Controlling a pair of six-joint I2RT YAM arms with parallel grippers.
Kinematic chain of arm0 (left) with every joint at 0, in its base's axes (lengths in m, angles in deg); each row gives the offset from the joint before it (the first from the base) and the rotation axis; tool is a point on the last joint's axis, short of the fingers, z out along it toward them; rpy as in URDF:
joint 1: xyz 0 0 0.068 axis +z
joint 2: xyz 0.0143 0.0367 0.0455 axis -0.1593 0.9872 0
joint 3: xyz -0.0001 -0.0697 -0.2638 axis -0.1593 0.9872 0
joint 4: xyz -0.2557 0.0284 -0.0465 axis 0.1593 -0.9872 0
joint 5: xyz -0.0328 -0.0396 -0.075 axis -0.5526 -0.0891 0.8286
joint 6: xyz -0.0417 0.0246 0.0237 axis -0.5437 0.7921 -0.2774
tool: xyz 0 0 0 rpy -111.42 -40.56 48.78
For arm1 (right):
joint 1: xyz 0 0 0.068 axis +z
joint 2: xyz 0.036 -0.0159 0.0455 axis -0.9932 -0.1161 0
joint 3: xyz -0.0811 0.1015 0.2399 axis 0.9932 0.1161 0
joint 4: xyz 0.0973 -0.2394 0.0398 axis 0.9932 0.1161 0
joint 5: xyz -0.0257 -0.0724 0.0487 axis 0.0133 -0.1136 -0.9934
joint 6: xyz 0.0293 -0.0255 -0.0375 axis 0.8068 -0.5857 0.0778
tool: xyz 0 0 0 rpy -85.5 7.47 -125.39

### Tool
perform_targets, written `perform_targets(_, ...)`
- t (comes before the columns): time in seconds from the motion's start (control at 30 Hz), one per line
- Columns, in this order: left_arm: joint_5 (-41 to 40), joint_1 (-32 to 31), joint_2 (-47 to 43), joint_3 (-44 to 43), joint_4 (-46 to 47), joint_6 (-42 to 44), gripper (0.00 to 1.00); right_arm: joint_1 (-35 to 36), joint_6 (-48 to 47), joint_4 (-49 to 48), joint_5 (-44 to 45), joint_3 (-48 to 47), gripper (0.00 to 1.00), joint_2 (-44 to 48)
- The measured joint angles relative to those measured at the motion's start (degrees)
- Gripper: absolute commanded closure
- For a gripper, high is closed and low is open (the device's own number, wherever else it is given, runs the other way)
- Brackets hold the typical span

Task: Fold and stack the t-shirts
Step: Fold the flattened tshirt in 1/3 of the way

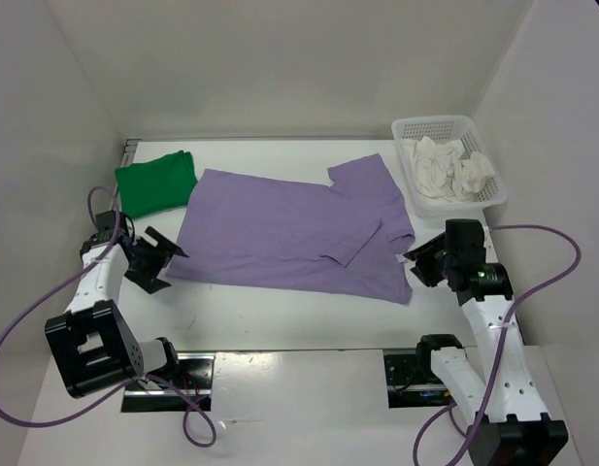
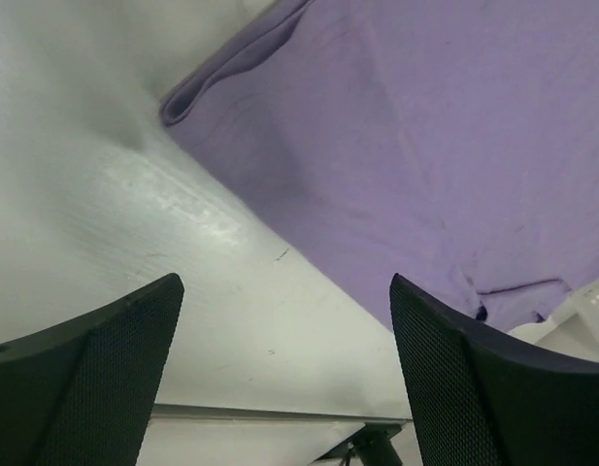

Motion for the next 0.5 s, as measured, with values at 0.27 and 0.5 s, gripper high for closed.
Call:
perform_targets(0.27, 0.5, -3.5, 4.5, -5.6, 8.7, -1.4, 0.79, 2.6, -8.4, -8.1, -1.0, -4.6, 1.00, -9.0)
perform_targets(0.5, -4.7, -20.5, 7.6, -9.4, 15.5, -1.7, 0.75, 18.0, -7.2, -25.2, -2.3, 0.5, 0.97, -29.9)
